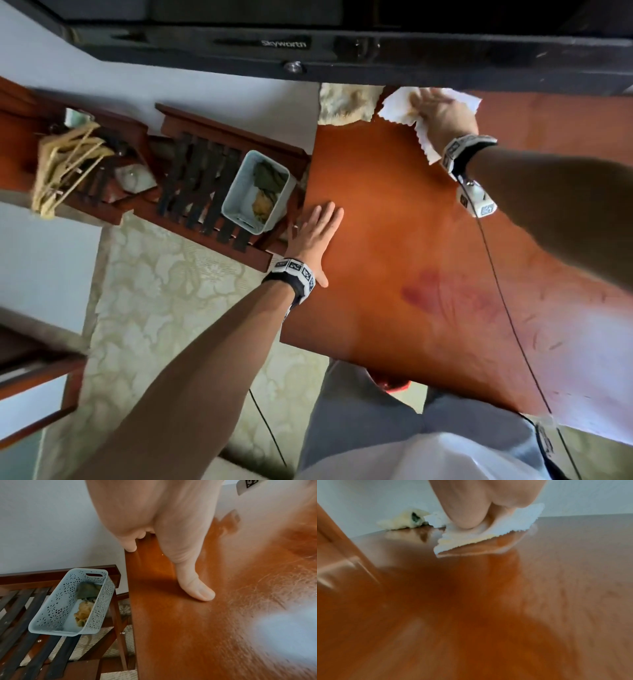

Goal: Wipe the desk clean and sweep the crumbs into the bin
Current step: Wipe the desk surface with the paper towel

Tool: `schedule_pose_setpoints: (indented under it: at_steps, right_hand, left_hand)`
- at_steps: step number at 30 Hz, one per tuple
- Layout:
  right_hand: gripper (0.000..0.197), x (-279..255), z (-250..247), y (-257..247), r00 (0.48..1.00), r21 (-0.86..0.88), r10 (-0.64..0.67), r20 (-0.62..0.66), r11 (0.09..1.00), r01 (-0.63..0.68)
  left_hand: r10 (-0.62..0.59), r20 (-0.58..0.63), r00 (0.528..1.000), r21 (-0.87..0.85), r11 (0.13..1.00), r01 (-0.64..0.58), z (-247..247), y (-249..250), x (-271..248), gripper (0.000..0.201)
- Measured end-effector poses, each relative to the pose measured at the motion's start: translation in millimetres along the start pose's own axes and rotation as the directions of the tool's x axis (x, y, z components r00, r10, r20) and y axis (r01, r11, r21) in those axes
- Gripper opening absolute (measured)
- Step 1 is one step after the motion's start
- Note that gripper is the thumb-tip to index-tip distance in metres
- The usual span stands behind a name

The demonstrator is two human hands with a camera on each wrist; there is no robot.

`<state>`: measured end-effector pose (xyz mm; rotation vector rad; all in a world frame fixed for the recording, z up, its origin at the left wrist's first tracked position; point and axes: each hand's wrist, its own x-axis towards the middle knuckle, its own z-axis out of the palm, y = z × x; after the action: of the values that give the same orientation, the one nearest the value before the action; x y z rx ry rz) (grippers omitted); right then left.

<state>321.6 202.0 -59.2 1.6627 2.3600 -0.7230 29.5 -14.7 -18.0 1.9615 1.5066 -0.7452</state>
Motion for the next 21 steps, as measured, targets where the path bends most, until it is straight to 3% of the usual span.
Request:
schedule_pose_setpoints:
  at_steps: [3,8,14,18,21]
  right_hand:
    - [0.059,10,5,9,0.991,-0.145,0.033,-0.133,0.988,-0.052]
    - [0.072,-45,33,-23,0.986,-0.181,0.032,-0.161,0.982,-0.062]
    - [0.068,-142,117,-60,0.976,-0.123,-0.194,-0.103,0.976,0.181]
    - [0.073,-213,163,-90,0.919,-0.167,-0.389,-0.062,0.912,0.375]
    - [0.074,-266,183,-115,0.885,-0.082,-0.460,-0.069,0.887,0.455]
  left_hand:
    - [0.015,-0.012,1.000,-0.023,1.000,-0.015,6,-8,4,0.171]
    - [0.034,-0.059,0.998,-0.068,0.997,-0.039,13,-15,9,0.177]
    - [0.056,-0.048,0.997,-0.063,0.996,-0.059,13,-17,9,0.173]
    - [0.092,-0.057,0.994,-0.051,0.994,-0.095,9,-14,5,0.173]
    - [0.082,-0.067,0.994,0.013,0.997,-0.081,9,-7,0,0.173]
